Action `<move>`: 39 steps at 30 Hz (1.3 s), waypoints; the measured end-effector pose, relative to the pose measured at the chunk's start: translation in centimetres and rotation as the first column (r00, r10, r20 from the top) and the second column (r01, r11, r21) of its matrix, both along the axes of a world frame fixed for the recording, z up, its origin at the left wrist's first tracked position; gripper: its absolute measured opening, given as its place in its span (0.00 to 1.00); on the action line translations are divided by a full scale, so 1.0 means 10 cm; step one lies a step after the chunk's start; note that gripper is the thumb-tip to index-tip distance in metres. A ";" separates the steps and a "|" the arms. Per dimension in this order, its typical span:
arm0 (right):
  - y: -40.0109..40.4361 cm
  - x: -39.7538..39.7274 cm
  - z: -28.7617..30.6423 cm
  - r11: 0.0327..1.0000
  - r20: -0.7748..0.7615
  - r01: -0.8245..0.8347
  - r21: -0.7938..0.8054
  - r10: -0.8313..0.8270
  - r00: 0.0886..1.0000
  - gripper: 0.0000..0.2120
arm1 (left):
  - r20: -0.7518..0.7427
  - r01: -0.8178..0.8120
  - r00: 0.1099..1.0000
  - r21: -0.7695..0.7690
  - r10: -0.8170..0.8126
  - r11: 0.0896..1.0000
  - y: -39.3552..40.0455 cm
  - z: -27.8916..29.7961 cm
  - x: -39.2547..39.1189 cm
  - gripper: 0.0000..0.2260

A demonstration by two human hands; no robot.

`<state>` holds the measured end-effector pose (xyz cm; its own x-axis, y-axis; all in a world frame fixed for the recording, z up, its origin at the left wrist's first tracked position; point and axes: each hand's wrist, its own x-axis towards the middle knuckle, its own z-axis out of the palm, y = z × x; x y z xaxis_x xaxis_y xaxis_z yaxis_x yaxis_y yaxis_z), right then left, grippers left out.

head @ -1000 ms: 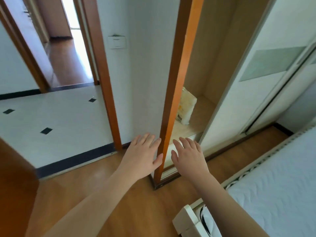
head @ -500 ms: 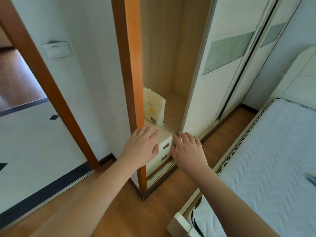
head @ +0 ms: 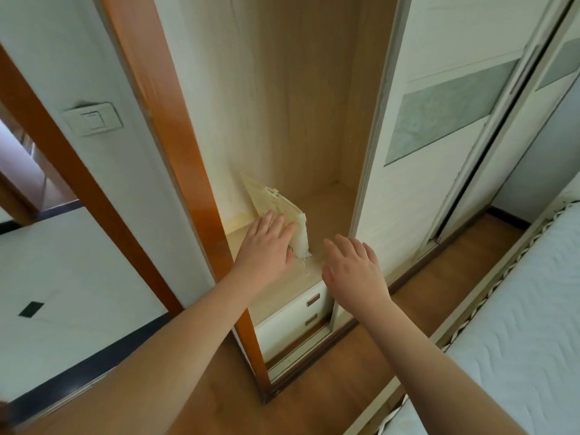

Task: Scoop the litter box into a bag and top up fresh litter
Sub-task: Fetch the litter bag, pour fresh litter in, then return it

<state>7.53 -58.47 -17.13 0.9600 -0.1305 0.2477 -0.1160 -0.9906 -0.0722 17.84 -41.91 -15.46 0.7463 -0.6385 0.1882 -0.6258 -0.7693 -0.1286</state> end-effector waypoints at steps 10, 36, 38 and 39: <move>-0.31 0.97 -0.24 0.999 -0.002 -0.030 0.027 0.030 1.000 0.23 | -0.045 -0.095 0.995 -0.045 0.093 0.994 -0.36 -0.22 0.72 0.26; -0.27 3.35 -1.16 0.963 -0.414 0.187 0.196 -0.092 0.906 0.12 | -0.162 -0.420 0.903 -0.138 0.398 0.897 -0.62 -0.76 1.37 0.29; -0.29 3.32 -1.18 0.969 -0.440 0.182 0.167 -0.092 0.893 0.14 | -0.150 -0.424 0.903 -0.144 0.404 0.894 -0.63 -0.77 1.37 0.29; -0.31 3.29 -1.19 0.969 -0.433 0.171 0.181 -0.077 0.898 0.15 | -0.150 -0.424 0.903 -0.145 0.404 0.894 -0.65 -0.76 1.37 0.29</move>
